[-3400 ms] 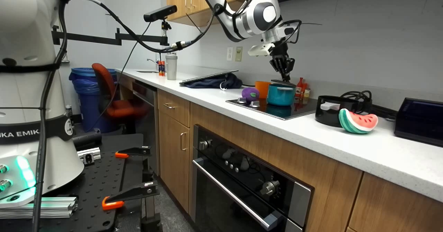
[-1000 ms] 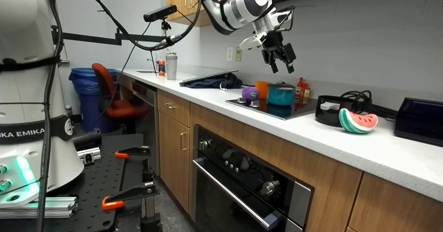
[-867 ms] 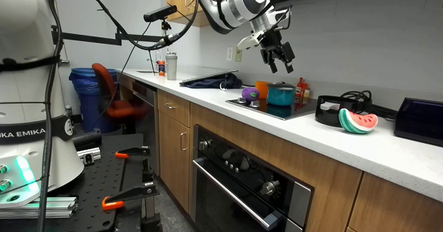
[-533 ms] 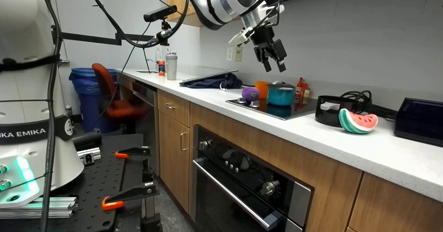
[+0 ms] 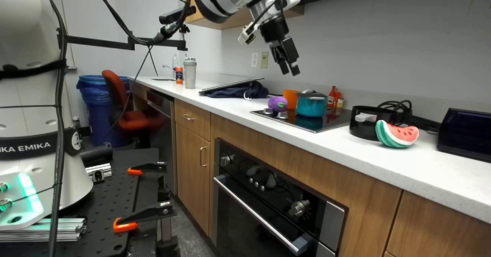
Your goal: Transfer the lid from the black pot to the blue pot
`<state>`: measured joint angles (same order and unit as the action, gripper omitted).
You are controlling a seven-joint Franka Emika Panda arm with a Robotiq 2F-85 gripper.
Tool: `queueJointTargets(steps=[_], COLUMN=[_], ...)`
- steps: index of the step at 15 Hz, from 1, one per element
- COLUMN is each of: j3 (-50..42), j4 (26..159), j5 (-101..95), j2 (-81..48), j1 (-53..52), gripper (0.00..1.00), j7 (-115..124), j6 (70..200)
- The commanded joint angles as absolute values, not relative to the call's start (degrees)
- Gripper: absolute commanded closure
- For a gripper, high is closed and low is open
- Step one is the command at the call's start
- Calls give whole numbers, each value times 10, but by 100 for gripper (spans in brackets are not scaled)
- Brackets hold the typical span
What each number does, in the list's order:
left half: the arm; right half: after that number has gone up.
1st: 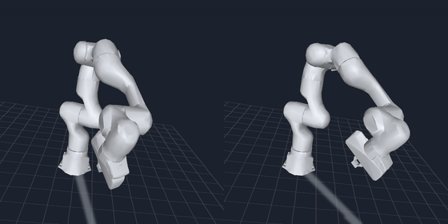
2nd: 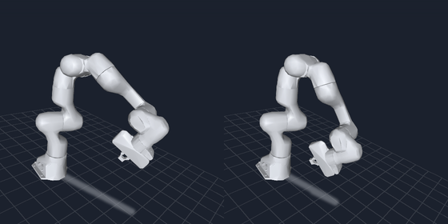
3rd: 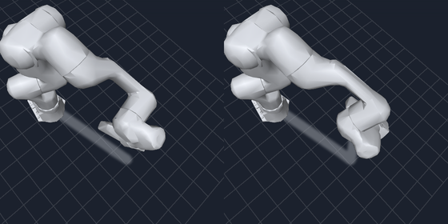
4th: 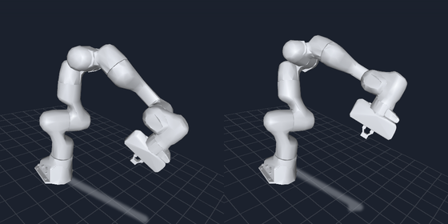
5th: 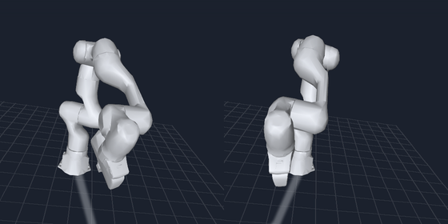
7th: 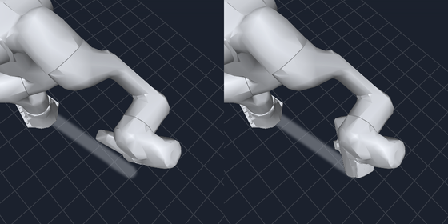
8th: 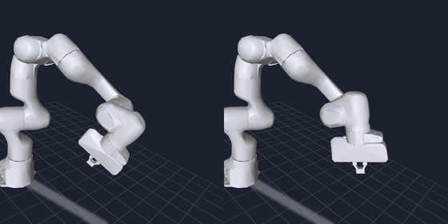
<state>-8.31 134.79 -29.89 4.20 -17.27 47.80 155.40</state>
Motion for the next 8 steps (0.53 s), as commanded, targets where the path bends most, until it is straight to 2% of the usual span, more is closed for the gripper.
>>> queueJointTargets(steps=[1, 8], j3=[-17, 63], j4=[1401, 1449], j5=[-295, -253], j2=[113, 181], j1=[-110, -28], gripper=[0, 0], j7=[524, 551], j6=[1529, 1520])
